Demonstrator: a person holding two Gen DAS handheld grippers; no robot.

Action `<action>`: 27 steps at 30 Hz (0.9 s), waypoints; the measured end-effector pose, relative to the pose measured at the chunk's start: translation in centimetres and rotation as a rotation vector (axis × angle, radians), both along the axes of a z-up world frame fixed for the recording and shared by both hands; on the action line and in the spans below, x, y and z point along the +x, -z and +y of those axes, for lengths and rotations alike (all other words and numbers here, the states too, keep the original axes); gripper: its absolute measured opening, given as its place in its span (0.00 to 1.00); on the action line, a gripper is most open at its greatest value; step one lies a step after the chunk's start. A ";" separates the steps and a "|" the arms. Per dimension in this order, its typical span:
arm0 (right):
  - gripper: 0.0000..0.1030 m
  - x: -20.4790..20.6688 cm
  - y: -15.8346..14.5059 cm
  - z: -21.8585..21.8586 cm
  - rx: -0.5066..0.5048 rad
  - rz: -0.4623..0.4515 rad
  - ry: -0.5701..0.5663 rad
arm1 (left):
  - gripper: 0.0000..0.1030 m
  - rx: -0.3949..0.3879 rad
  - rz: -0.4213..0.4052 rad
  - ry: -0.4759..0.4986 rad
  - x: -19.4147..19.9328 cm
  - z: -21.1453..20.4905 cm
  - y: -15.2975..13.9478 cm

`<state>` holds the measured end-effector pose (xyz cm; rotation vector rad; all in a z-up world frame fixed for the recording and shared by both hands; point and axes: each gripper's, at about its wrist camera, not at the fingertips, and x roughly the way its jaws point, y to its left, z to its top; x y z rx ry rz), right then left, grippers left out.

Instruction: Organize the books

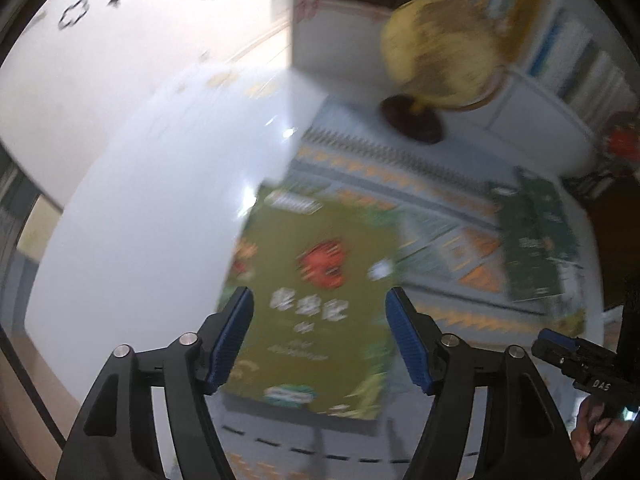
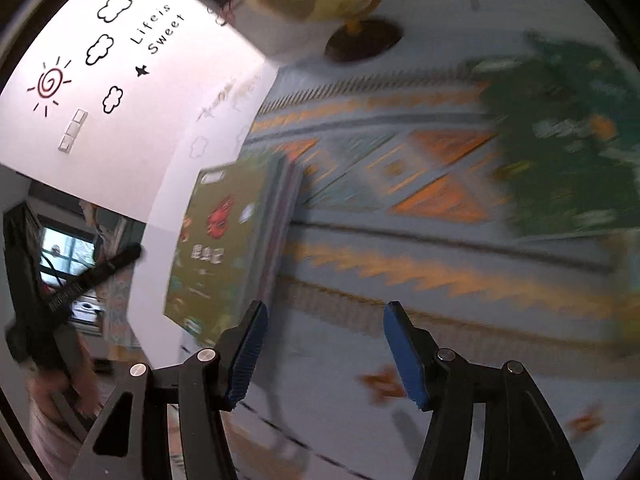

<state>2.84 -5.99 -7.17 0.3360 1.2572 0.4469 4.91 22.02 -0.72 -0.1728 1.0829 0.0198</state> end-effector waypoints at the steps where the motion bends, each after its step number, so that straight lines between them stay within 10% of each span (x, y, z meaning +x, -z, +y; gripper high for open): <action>1: 0.57 -0.7 -0.8 -2.2 -0.019 -0.015 0.003 | 0.73 -0.013 -0.013 0.017 0.1 -0.7 -0.8; 10: 0.57 -6.7 -7.6 -17.7 -0.247 -0.076 0.037 | 0.75 -0.051 -0.096 0.273 4.1 -10.9 -6.3; 15: 0.57 -6.8 -13.5 -22.1 -0.215 -0.213 0.008 | 0.75 -0.065 -0.139 0.398 6.2 -17.2 -7.9; 18: 0.75 -5.7 -16.2 -23.5 -0.197 -0.342 0.050 | 0.80 -0.108 -0.150 0.440 7.4 -20.6 -7.6; 27: 0.83 3.4 -8.7 -27.6 -0.067 -0.262 0.323 | 0.80 -0.224 -0.057 0.460 12.7 -28.5 0.0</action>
